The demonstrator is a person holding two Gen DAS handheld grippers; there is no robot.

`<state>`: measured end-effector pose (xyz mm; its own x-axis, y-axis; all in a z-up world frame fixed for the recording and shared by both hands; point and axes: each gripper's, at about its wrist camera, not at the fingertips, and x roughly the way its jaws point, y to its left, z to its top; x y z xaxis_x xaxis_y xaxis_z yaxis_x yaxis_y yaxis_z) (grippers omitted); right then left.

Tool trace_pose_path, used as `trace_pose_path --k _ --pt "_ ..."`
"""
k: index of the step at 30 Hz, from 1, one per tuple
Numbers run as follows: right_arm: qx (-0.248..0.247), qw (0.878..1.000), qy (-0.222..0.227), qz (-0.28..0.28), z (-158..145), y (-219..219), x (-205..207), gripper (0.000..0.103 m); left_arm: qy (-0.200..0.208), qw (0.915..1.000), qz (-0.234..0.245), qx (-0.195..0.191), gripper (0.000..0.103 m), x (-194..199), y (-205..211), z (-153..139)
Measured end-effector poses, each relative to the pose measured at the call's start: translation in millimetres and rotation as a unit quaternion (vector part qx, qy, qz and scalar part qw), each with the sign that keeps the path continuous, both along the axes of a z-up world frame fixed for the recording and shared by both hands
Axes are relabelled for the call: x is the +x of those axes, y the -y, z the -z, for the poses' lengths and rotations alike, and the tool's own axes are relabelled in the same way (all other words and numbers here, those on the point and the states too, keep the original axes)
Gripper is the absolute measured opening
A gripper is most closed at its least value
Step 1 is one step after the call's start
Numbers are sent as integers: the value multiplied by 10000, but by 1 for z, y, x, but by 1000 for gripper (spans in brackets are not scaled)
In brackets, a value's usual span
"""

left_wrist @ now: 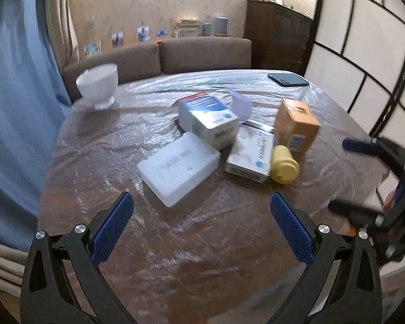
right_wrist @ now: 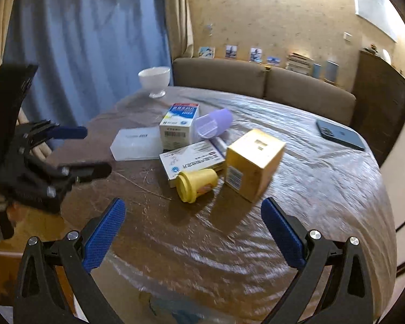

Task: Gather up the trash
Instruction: 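Move both tools back over the table toward the remaining items, then grasp the white plastic case with the left tool while the right tool grasps the yellow cap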

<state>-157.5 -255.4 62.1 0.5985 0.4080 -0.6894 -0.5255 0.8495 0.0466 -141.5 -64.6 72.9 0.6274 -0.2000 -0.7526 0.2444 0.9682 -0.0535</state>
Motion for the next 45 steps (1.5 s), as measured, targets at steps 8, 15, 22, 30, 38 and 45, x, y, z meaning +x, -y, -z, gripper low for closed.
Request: trace_pose_path --k 8,15,22,30,38,45 --pt "-92 9994 -309 -138 21 -22 30 93 -296 9995 51 54 102 40 -5 19" --pt "-218 9982 -558 -98 36 -34 51 81 -447 9984 325 104 101 57 -1 30" --pt "-335 9975 -599 -144 41 -38 58 75 -480 9975 491 169 95 65 0 36" --pt "-461 9976 -504 -113 41 -42 57 71 -576 9971 480 -105 94 71 -4 37" --pt "-493 9977 -457 -84 42 -49 59 71 -579 9978 313 -113 94 81 -2 37" --pt "-465 9977 -484 -79 41 -51 60 64 -469 9962 578 450 88 75 13 40"
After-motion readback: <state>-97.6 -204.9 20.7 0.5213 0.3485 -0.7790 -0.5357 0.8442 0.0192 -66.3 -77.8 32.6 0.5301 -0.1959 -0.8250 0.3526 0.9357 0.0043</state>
